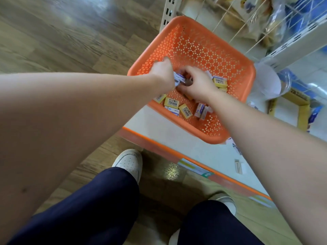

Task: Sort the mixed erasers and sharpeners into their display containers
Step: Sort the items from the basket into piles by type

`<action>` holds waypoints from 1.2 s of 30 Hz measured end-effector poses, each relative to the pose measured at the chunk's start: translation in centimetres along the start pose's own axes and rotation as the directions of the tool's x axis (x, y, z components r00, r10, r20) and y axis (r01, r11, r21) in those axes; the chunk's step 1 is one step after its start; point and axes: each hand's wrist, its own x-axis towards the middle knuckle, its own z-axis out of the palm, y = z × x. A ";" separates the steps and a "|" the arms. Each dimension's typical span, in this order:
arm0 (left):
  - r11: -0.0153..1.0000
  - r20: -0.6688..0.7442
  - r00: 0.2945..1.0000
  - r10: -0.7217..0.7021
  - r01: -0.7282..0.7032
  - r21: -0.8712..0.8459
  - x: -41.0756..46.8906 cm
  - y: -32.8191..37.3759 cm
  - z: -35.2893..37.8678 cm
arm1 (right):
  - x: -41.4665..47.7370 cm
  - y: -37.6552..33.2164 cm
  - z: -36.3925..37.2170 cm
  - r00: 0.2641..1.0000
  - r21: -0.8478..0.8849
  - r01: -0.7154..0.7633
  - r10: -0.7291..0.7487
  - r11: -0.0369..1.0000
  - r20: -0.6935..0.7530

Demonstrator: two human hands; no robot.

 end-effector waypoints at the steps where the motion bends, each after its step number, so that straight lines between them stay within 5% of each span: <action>1: 1.000 0.013 1.000 0.004 -0.004 0.031 0.1 -0.1 -0.2 | -0.5 0.1 -0.2 1.000 0.012 -0.014 0.014 1.000 0.010; 10: 0.989 0.195 0.973 0.122 -0.135 0.055 -0.4 -0.9 -1.3 | -3.6 1.0 -2.5 0.959 0.023 -0.123 0.113 0.992 0.260; 17: 0.951 0.258 0.963 0.077 -0.149 0.270 -0.5 0.2 0.0 | -4.5 0.9 -0.8 0.995 -0.026 -0.034 0.036 0.999 0.089; 25: 0.945 0.081 0.979 0.189 -0.204 0.257 -1.4 1.0 -0.1 | -4.3 1.1 -0.2 0.998 -0.019 -0.018 0.019 1.000 0.067; 36: 0.947 -0.062 0.945 0.321 -0.320 0.027 -2.2 8.3 -3.1 | -9.9 3.9 -8.9 0.941 -0.014 -0.144 0.133 0.989 -0.311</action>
